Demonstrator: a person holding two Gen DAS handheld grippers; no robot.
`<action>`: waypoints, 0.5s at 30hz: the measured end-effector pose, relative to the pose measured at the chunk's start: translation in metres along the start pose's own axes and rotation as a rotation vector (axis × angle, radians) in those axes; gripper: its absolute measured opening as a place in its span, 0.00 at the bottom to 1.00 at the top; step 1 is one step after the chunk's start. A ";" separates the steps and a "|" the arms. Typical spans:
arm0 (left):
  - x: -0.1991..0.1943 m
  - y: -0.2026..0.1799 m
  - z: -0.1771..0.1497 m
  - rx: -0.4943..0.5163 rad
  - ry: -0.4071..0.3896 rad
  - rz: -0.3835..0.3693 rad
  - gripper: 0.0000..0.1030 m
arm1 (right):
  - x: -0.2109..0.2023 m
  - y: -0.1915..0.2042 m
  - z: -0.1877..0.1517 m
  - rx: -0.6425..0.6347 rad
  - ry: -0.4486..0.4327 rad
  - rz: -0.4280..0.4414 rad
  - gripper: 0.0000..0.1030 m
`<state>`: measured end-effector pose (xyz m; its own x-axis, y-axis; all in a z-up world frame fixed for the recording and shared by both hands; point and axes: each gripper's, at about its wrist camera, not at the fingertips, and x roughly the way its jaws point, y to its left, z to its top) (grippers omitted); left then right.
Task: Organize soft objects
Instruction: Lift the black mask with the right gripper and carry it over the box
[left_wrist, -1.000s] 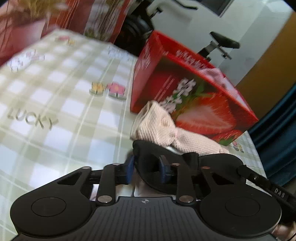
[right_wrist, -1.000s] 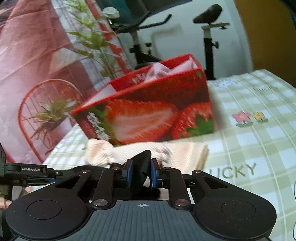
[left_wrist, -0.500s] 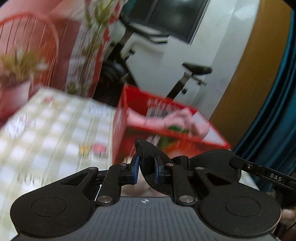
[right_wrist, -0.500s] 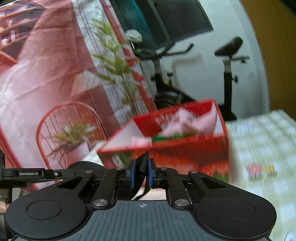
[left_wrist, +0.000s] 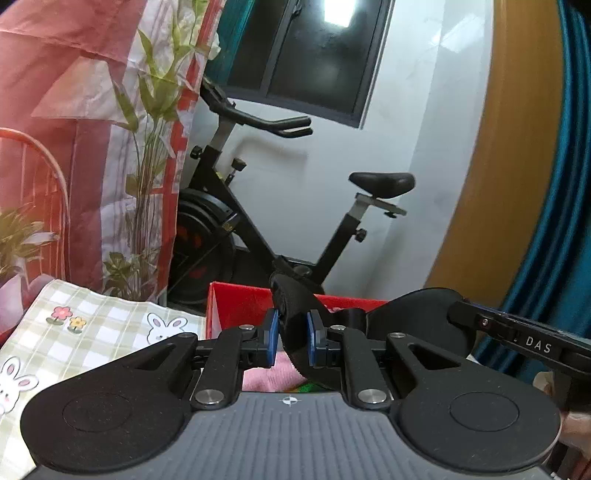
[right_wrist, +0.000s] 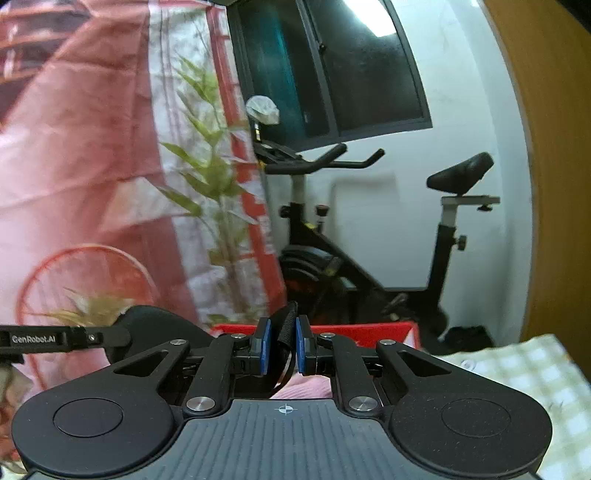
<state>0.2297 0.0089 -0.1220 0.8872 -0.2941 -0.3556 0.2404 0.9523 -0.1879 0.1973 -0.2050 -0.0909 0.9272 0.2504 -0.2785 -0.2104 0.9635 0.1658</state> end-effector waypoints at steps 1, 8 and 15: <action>0.007 0.000 0.002 0.008 0.000 0.009 0.16 | 0.008 0.000 0.000 -0.018 0.003 -0.019 0.13; 0.055 -0.003 0.002 0.056 0.061 0.052 0.17 | 0.058 -0.005 -0.012 -0.105 0.064 -0.114 0.13; 0.073 -0.003 -0.012 0.145 0.156 0.052 0.31 | 0.078 -0.014 -0.034 -0.131 0.152 -0.161 0.22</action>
<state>0.2888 -0.0160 -0.1579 0.8310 -0.2423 -0.5008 0.2600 0.9650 -0.0354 0.2622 -0.1954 -0.1470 0.8970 0.0951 -0.4318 -0.1118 0.9936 -0.0134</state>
